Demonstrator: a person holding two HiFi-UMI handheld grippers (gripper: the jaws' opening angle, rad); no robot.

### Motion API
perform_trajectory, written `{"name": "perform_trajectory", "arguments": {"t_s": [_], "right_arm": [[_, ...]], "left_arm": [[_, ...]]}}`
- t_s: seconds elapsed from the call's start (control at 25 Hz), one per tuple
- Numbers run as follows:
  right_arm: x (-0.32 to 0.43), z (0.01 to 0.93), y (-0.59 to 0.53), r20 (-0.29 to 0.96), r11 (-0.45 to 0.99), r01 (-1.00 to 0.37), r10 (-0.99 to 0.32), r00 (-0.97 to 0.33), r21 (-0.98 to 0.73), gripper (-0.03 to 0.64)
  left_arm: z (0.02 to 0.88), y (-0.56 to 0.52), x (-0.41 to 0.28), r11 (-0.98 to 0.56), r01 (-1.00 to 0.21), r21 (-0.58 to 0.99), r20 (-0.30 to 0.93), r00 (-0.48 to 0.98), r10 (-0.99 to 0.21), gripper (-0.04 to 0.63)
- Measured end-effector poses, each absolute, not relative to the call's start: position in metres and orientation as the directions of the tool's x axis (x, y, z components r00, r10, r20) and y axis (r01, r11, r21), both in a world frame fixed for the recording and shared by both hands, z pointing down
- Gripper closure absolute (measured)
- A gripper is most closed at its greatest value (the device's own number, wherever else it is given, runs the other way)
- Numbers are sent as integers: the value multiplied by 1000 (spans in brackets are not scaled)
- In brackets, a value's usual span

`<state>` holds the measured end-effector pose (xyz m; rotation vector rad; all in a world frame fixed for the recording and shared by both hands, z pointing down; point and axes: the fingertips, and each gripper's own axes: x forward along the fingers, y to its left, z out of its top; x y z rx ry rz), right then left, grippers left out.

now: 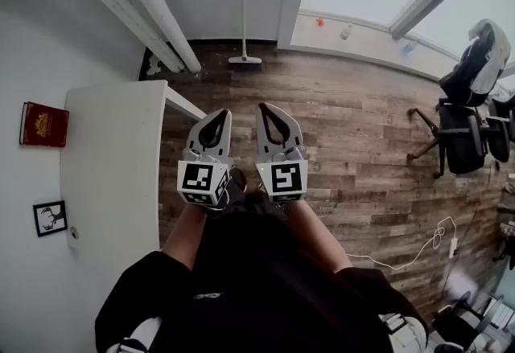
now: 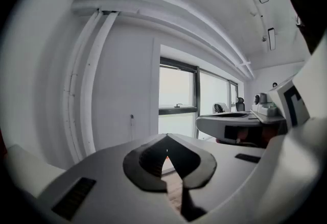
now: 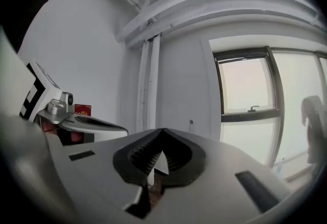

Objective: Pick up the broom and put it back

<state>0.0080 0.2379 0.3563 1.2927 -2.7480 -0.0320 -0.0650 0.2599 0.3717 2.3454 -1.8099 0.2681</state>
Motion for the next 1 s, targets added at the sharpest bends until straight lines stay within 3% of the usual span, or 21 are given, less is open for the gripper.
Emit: {"name": "perform_trajectory", "arguments": {"t_s": [0.56,1.0], "right_arm": [[-8,392,171,156,596,-803,-794,-588,7,595],[-78,404,86,230,572,-818,-806,-545,65,595]], "left_arm": [[410,199,-84,-294,-952,84,282,306,-909,595],[406,118,-179,-282,-949,139,245,309,-919,595]]}}
